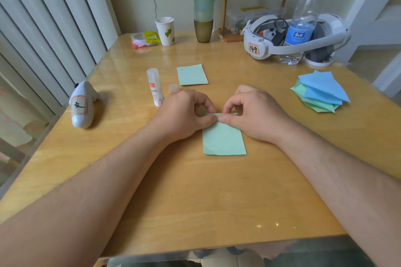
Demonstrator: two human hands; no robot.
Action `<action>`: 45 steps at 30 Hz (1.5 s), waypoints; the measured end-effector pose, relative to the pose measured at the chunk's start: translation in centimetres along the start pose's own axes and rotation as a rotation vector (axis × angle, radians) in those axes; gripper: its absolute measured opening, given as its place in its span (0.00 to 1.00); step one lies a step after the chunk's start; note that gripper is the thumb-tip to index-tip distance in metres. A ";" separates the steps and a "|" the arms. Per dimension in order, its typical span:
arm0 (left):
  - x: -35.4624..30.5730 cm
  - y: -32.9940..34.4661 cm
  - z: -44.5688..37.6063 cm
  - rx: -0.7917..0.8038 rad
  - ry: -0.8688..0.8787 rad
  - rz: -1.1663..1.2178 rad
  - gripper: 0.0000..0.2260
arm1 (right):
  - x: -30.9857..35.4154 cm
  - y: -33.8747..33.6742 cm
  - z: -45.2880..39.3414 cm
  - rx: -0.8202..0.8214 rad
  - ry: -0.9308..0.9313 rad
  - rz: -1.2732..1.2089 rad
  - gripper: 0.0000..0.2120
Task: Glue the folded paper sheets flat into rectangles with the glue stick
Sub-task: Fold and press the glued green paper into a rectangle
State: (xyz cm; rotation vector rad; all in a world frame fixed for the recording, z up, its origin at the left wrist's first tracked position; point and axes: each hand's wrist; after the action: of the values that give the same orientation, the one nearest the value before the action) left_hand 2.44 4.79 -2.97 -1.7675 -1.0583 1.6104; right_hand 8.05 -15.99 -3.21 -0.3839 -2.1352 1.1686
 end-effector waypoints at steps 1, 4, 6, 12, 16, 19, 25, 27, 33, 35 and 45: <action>0.0 0.1 -0.1 -0.008 -0.001 -0.006 0.06 | 0.1 0.1 0.0 0.001 -0.006 0.004 0.11; 0.2 0.3 -0.2 -0.017 -0.014 -0.010 0.06 | 0.2 0.3 -0.1 -0.001 0.000 0.019 0.11; 0.3 0.4 -0.3 -0.020 -0.025 -0.009 0.06 | 0.1 0.3 0.0 -0.001 0.003 0.021 0.11; 0.7 0.3 -0.4 0.025 -0.083 0.015 0.06 | -0.5 -0.2 0.1 -0.013 0.044 0.036 0.10; 0.9 0.3 -0.4 0.039 -0.115 0.024 0.06 | -0.8 -0.4 0.1 -0.018 0.073 0.044 0.10; 0.8 0.4 -0.4 0.020 -0.115 0.019 0.06 | -0.7 -0.2 0.1 -0.026 0.078 0.039 0.10; 0.1 0.7 -0.4 -0.053 -0.056 -0.035 0.05 | 0.1 0.3 -0.2 -0.017 0.047 0.064 0.11; -0.1 0.7 -0.3 -0.069 -0.045 -0.053 0.06 | 0.2 0.4 -0.2 -0.009 0.041 0.084 0.11; -0.1 1.0 -0.4 -0.099 -0.040 -0.077 0.07 | 0.0 0.6 -0.3 -0.012 0.051 0.085 0.12; -0.1 1.0 -0.4 -0.102 -0.046 -0.085 0.07 | -0.1 0.7 -0.3 -0.016 0.058 0.062 0.11; 0.2 0.8 -0.4 -0.110 -0.106 -0.055 0.05 | -0.5 0.4 -0.2 -0.048 0.048 -0.019 0.05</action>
State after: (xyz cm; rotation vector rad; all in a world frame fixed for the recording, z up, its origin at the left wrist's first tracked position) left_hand 3.01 4.54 -3.69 -1.7228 -1.2557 1.6557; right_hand 8.54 -15.90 -3.66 -0.4079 -2.1242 1.0890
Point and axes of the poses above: each hand's wrist, its own z-axis away from the middle knuckle, its own y-axis out of the palm, x = y × z, and after that the axes turned 14 degrees about -y, right-handed
